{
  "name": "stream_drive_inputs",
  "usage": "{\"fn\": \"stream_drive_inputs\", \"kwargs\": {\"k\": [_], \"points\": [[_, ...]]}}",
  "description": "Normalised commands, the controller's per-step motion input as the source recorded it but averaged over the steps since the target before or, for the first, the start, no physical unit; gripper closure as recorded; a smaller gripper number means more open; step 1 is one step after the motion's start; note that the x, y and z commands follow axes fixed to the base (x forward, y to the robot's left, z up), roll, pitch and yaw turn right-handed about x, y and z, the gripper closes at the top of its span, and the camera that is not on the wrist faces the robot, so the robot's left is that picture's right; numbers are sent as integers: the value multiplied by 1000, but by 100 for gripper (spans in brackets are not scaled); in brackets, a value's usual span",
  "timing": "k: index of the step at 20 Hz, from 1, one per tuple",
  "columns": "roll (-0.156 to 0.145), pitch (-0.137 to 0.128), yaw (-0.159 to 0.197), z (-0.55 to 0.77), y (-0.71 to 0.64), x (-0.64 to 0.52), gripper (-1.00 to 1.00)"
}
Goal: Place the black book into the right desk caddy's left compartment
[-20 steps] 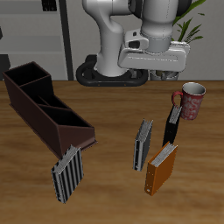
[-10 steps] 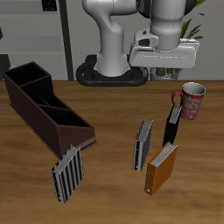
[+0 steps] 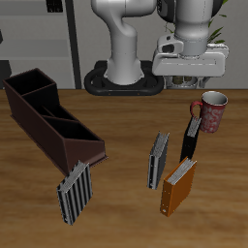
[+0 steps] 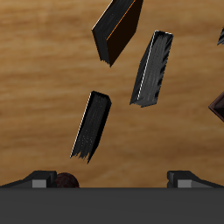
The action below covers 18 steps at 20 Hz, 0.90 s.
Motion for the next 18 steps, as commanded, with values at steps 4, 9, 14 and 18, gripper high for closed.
{"fn": "stream_drive_inputs", "kwargs": {"k": [4,9,14,18], "points": [[32,-38,-15,-25,269,-62,-100],[8,-3,-27,-73,167,-47,-100],[8,-11,-2,-115,179,-54,-100],[20,-5,-3,-111,157,17,-100]]}}
